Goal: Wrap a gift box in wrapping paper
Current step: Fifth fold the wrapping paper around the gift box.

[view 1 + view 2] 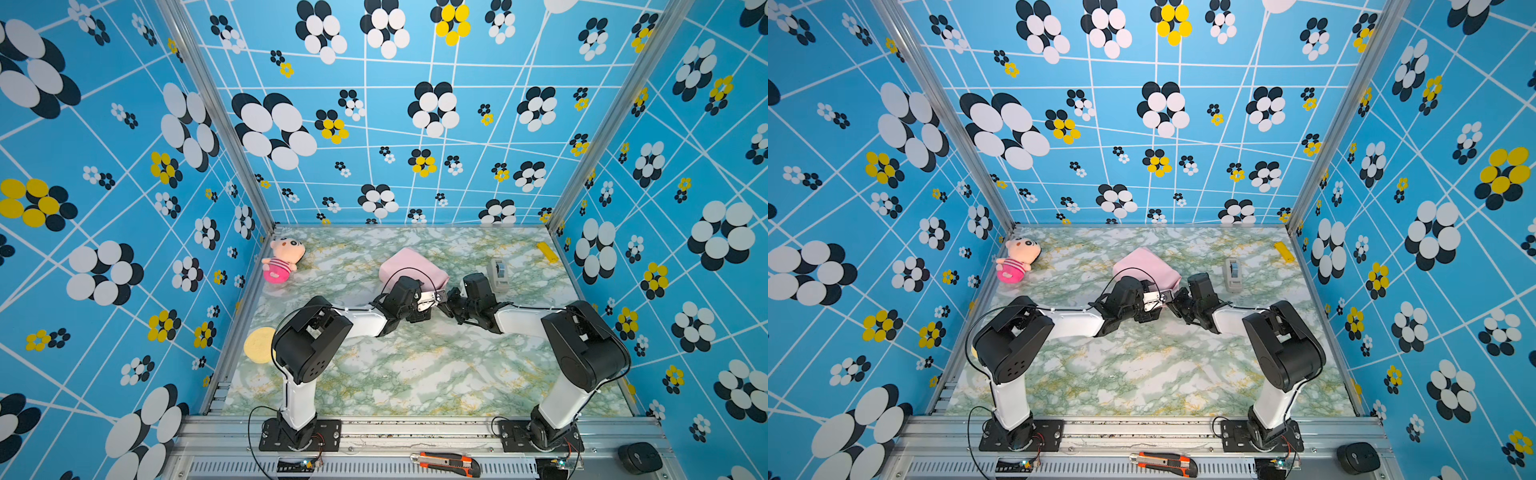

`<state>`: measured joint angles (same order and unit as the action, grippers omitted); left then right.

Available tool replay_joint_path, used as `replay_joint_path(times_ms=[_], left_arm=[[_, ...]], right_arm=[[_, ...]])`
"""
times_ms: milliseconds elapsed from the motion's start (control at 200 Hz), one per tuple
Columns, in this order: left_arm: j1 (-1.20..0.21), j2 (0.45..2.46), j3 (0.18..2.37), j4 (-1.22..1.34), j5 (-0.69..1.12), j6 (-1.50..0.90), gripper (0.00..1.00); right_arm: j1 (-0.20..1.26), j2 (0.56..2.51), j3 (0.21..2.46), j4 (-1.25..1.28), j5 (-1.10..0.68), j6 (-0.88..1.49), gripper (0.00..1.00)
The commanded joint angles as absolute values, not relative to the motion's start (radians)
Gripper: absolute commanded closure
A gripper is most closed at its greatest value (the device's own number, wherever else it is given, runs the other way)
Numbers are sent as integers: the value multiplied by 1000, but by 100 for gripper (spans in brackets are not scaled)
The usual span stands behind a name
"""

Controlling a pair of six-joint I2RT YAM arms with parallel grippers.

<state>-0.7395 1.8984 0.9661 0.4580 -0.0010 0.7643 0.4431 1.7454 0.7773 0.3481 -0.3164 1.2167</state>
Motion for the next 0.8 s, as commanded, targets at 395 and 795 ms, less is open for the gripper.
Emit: replay_joint_path(times_ms=[395,795], left_arm=[[-660,1708,841,570,139,521,1],[-395,1798,1328,-80,319,42,20]], right_arm=[[448,1739,803,437,-334,1241,100],[448,1731,804,415,-332,1226,100]])
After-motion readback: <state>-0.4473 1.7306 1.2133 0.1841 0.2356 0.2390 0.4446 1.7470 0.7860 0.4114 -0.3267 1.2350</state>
